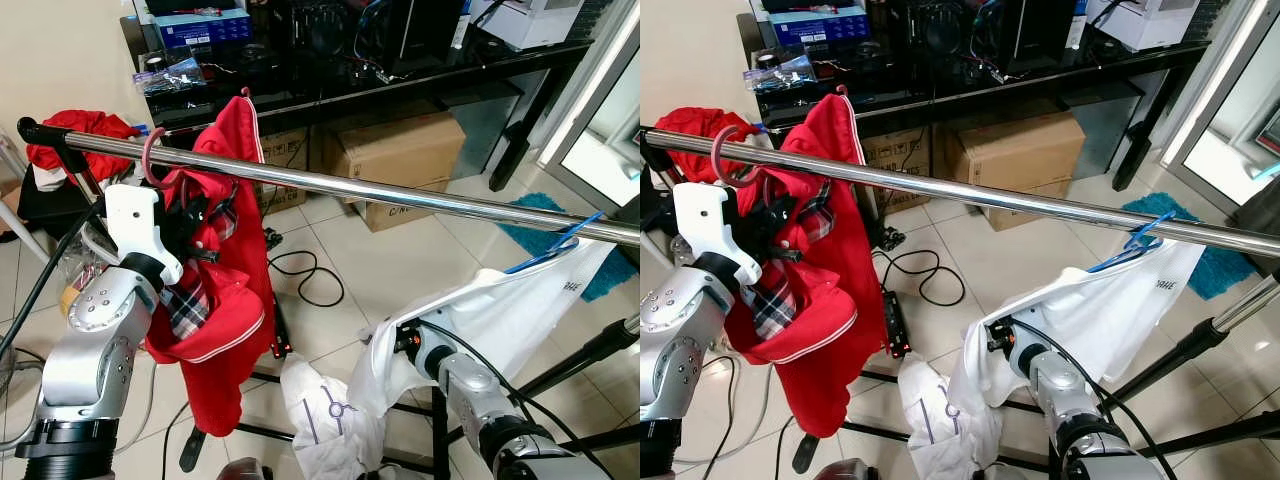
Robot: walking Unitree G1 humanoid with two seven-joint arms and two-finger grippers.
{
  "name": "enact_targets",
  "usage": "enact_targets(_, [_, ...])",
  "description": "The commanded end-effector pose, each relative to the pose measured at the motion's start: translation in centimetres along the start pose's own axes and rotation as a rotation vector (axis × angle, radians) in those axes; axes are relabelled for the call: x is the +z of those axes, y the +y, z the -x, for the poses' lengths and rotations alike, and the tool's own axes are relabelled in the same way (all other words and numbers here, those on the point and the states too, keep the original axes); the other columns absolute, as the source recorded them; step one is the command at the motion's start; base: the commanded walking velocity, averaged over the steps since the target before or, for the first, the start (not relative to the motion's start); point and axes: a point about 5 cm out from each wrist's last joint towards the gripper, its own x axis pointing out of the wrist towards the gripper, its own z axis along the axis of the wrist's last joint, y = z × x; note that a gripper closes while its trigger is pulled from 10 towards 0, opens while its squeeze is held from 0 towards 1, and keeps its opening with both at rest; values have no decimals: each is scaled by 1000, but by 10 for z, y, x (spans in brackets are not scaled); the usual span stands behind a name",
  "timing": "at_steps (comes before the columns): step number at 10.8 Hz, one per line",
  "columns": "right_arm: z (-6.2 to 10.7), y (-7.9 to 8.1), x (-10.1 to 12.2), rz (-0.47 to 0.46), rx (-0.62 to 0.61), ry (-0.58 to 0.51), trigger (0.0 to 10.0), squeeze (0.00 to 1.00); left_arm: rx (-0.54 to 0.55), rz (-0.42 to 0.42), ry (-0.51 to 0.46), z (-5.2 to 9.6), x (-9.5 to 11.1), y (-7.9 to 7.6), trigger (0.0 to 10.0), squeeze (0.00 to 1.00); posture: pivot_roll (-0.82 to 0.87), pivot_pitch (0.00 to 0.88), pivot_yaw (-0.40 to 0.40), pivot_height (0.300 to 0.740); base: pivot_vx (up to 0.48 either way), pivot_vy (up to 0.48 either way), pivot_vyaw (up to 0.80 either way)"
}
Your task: Hang hanger
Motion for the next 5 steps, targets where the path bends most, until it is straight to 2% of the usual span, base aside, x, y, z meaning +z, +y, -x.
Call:
enact_targets(1, [1,0,-3,7,-2,7,10000,0,-9,-10,-74,-1,18,-4,10000,0,99,7,-10,740,0,0,0])
enact_targets(3, [0,1,-1,3,0,3,10000,0,13,53,35,9,-3,-11,10000,0,103,9,-8,740,0,0,0])
enact_targets(5, [0,1,-1,2,2,3,10000,0,11,60,21,9,0,-11,10000,0,103,9,-8,740,0,0,0])
